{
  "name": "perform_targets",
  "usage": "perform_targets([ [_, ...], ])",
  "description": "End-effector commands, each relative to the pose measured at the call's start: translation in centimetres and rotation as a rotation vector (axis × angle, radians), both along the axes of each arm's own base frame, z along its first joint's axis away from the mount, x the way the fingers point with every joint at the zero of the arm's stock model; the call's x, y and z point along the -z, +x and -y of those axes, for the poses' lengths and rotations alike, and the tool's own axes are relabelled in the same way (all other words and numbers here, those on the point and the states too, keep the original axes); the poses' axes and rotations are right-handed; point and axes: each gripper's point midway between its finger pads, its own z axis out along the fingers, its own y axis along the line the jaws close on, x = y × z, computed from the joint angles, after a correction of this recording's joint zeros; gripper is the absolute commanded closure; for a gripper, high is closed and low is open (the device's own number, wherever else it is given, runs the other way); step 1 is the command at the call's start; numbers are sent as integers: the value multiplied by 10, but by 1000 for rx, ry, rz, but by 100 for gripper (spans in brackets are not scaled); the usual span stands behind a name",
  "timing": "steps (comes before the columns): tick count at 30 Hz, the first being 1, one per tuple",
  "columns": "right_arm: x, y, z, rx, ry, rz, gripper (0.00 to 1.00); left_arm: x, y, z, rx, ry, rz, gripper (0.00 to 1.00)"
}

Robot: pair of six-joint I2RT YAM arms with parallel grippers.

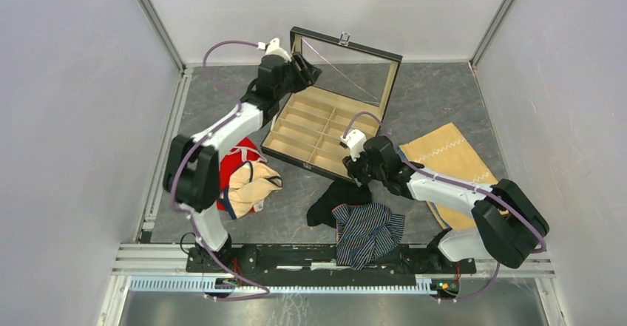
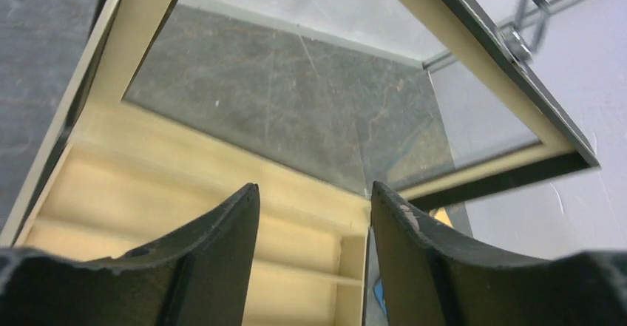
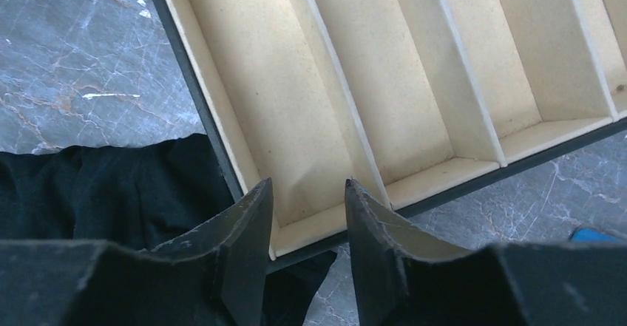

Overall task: Roll the underwear
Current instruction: Move the storage box to the corner of the board.

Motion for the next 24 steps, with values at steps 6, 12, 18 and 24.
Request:
perform_targets([
  [6,-69,-2,-52,-191,61,101,49,-82,-103,-83,-163,-5,136,28],
  [12,-59,-21,-87,-318,8,53,47,-64,-154,-132,-250,142,78,23],
  [18,-40,-4,-96,-287,-78,49,44,-45,-196,-173,-326,268,36,18],
  [24,-25,10,-101,-271,-139,48,43,-42,-213,-192,-373,305,47,16],
])
